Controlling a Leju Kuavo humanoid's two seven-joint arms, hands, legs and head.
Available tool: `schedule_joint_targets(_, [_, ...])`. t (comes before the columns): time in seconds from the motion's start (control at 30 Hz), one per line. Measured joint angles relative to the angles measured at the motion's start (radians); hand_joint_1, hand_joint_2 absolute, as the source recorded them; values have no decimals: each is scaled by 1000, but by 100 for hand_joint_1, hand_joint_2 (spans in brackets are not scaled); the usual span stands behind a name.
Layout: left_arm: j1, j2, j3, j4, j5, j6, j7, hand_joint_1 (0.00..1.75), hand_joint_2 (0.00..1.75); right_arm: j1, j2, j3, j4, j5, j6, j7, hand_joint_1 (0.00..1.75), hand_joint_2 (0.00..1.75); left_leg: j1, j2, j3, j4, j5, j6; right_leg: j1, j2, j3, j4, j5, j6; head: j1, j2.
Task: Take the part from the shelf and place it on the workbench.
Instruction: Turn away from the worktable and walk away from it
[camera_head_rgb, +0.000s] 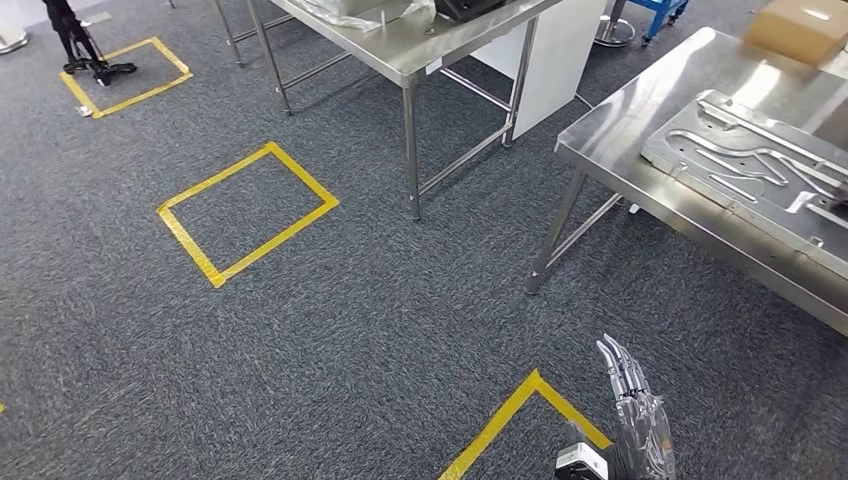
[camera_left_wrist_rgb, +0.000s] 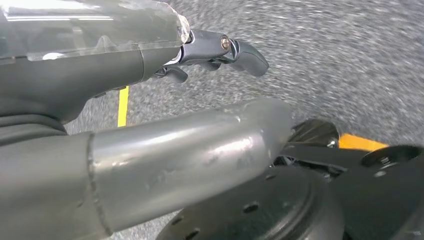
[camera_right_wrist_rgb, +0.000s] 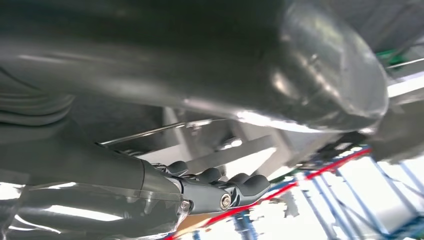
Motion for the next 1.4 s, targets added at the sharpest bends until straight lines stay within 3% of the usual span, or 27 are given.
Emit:
schedule_joint_targets(0.07, [0,1,0,0,8,2,0,0,0,14,4,35,-22,5,-19,-8,0,0,-3,33,74,-134,48,4,3,-22,2,9,-10,9,0,0])
schedule_joint_targets(0.1, [-1,1,0,0,11,3,-1,0,0,20,5,54,-32,6,-27,-10,0,0,-5,45,97,-177,58,10,5,-31,3,13,-14,13,1,0])
schedule_joint_targets(0.13, [-1,1,0,0,14,5,-2,0,0,25,6,72,-42,7,-36,-13,0,0,-7,51,107,-198,59,16,8,-39,3,15,-16,18,3,0])
schedule_joint_targets(0.2, [2,1,0,0,15,7,-3,0,0,32,8,106,-61,8,-51,-14,0,0,-10,35,104,-201,61,29,9,-51,6,15,-18,27,4,0])
schedule_joint_targets(0.23, [4,1,0,0,15,8,-4,0,0,35,8,121,-70,8,-58,-14,0,0,-9,27,104,-204,63,35,7,-44,8,18,-23,32,5,0])
schedule_joint_targets(0.3, [4,0,0,0,15,9,-7,0,0,40,7,145,-87,5,-71,-13,0,0,-5,11,104,-211,71,48,3,0,-11,66,-62,42,9,0])
schedule_joint_targets(0.37, [1,-1,0,0,14,10,-9,0,0,46,1,159,-98,-3,-77,-11,0,0,-4,-8,99,-212,75,55,1,46,-69,187,-129,46,13,0])
schedule_joint_targets(0.4, [0,-1,1,0,14,10,-10,0,0,49,-3,164,-100,-8,-78,-8,0,0,-6,-18,97,-212,76,57,1,53,-101,250,-153,46,13,0])
schedule_joint_targets(0.43, [0,0,1,0,14,10,-11,0,0,50,-7,169,-101,-14,-78,-5,0,0,-7,-31,95,-211,77,58,2,57,-123,289,-159,44,13,0])
schedule_joint_targets(0.47, [1,0,1,0,14,10,-12,0,0,51,-10,173,-102,-21,-78,-2,0,0,-9,-44,95,-211,78,58,2,59,-129,296,-147,42,13,0])
schedule_joint_targets(0.5, [1,-1,1,0,13,11,-12,0,0,51,-14,176,-104,-28,-77,0,0,0,-11,-57,97,-211,79,58,3,64,-115,262,-115,37,13,0])
schedule_joint_targets(0.53, [1,-1,1,0,13,11,-12,0,0,51,-17,179,-106,-34,-77,1,0,0,-12,-71,98,-211,79,57,4,77,-87,198,-73,29,13,0])
schedule_joint_targets(0.6, [-1,-4,1,0,14,11,-12,0,0,50,-24,183,-113,-44,-76,3,0,0,-14,-96,98,-209,82,52,6,123,-29,70,-17,12,12,0])
schedule_joint_targets(0.67, [-1,-7,1,0,14,12,-12,0,0,49,-30,186,-117,-49,-76,4,0,0,-10,-119,91,-209,87,42,10,144,-10,21,-7,4,12,0])
schedule_joint_targets(0.73, [1,-6,1,0,14,13,-12,0,0,48,-33,188,-120,-50,-75,4,0,0,-6,-132,85,-209,91,29,10,121,-5,9,0,2,13,0])
schedule_joint_targets(0.8, [3,-5,1,0,14,13,-11,0,0,47,-34,193,-123,-51,-74,4,0,0,-10,-92,69,-174,67,20,4,93,4,-10,9,-4,10,0])
schedule_joint_targets(0.87, [1,-5,1,0,15,13,-11,0,0,48,-34,197,-125,-52,-71,5,0,0,-10,-34,20,-67,3,12,3,62,9,-18,11,-9,5,0])
schedule_joint_targets(0.93, [-1,-5,1,0,15,13,-11,0,0,48,-35,199,-124,-56,-65,6,0,0,-4,-14,-27,41,-44,2,4,31,8,-16,9,-10,3,0])
schedule_joint_targets(0.97, [0,-4,1,0,15,14,-11,0,0,48,-36,201,-124,-59,-63,6,0,0,-1,-10,-29,53,-41,-2,4,17,7,-15,7,-8,3,0])
schedule_joint_targets(1.03, [2,-3,1,0,15,16,-10,0,0,46,-36,205,-124,-62,-60,6,0,0,4,-4,-5,19,-13,-7,3,-2,7,-12,4,-5,3,0])
schedule_joint_targets(1.07, [2,-2,1,0,15,16,-10,0,0,46,-36,207,-124,-63,-59,6,0,0,5,2,21,-27,9,-8,2,-9,8,-9,2,-2,3,0])
schedule_joint_targets(1.1, [1,-2,1,0,15,17,-10,0,0,45,-36,209,-124,-63,-59,6,0,0,4,25,51,-82,23,-6,2,-17,9,-4,-2,2,3,0])
schedule_joint_targets(1.17, [-1,-1,1,0,15,18,-11,0,0,43,-36,212,-124,-65,-58,5,0,0,2,60,103,-179,48,4,7,-37,10,7,-13,15,5,0])
schedule_joint_targets(1.2, [-1,-2,1,0,16,18,-11,0,0,41,-36,213,-124,-66,-57,4,0,0,0,70,113,-201,51,11,10,-48,11,11,-16,20,7,0])
schedule_joint_targets(1.27, [1,-2,1,0,18,18,-11,0,0,38,-37,216,-124,-66,-56,2,0,0,-2,48,109,-202,55,25,10,-62,14,10,-19,28,10,0])
schedule_joint_targets(1.33, [2,-2,1,0,22,20,-12,0,0,35,-37,223,-124,-66,-54,1,0,0,0,27,108,-207,61,37,4,-30,8,31,-42,39,13,0])
schedule_joint_targets(1.4, [0,-3,1,0,25,24,-17,0,0,34,-38,230,-123,-67,-53,0,0,0,2,7,105,-209,67,46,0,30,-32,121,-101,44,18,0])
